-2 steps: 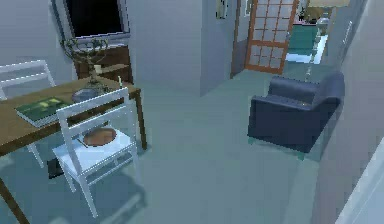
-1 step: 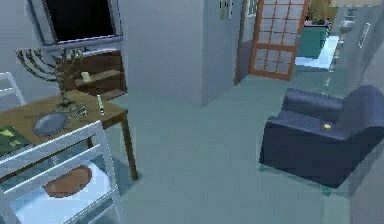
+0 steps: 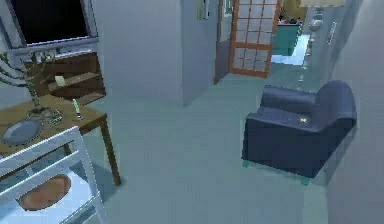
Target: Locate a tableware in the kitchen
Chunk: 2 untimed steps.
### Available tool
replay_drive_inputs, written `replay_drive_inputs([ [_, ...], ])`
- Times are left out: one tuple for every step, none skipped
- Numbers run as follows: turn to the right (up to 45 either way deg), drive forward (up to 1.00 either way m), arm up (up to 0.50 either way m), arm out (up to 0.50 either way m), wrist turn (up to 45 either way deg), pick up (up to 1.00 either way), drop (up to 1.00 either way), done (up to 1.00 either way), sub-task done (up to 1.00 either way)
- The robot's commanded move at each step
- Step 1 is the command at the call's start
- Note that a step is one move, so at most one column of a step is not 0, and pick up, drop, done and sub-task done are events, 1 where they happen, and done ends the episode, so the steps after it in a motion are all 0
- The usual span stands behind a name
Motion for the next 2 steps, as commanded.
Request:
replay_drive_inputs([
  [0.0,1.0,0.0,0.0,0.0,0.0,0.0,0.0,0.0],
  [3.0,0.0,0.0,0.0,0.0,0.0,0.0,0.0,0.0],
])
